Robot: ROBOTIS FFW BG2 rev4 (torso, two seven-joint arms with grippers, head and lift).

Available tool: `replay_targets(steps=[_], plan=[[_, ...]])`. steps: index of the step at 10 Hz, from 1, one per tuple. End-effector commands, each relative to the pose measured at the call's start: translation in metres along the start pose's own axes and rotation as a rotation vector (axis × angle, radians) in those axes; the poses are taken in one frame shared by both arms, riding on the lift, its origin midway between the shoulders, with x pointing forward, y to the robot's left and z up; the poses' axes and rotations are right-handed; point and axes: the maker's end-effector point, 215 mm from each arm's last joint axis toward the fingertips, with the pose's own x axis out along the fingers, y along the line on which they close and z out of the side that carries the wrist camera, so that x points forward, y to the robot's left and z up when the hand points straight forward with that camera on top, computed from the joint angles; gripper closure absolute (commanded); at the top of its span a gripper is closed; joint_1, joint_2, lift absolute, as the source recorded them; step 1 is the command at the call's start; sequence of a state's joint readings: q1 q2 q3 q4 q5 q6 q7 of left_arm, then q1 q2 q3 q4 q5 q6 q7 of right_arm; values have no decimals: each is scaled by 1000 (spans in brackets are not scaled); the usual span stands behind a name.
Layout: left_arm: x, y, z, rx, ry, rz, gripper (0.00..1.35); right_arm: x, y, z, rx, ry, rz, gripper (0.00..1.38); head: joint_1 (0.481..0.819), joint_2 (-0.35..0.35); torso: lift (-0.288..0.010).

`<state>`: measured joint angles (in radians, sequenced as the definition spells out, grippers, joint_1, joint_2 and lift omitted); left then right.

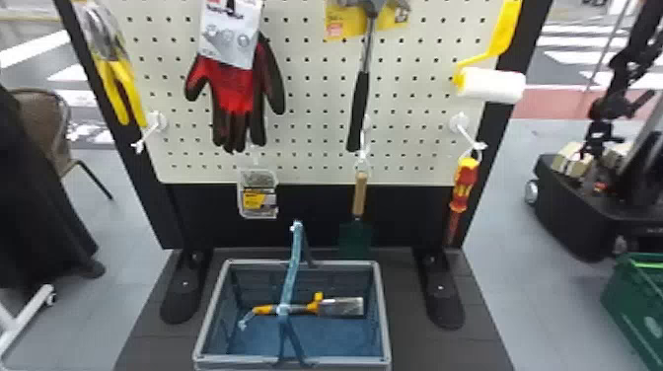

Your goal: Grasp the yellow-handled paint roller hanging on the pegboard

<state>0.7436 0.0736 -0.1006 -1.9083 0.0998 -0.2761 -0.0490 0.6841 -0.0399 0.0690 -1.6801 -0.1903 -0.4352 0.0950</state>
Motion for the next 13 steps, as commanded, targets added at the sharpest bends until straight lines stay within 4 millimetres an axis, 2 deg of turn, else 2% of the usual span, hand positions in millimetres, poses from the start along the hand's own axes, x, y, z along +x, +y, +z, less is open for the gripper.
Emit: replay_targets(steps=[1,7,9,11,13], plan=[[1,-1,1,-1,-2,-1,121,1,1,1,-3,-3,2,378,549,0,-100],[3,-3,1,-12,-2,-3,121,3,1,3,-2,-7,2,377,549,0,-100],[2,-3,1,-12,-3,-4,121,9,1,14,-4,-30,3,375,549,0,-100],[2,-3,0,-12,-1,-4,121,24,3,49,-37,-71,15,380,549,0,-100],[4,-2,1,-9,-3,-6,121,56,6,100,-85,-126,56,381,549,0,-100]])
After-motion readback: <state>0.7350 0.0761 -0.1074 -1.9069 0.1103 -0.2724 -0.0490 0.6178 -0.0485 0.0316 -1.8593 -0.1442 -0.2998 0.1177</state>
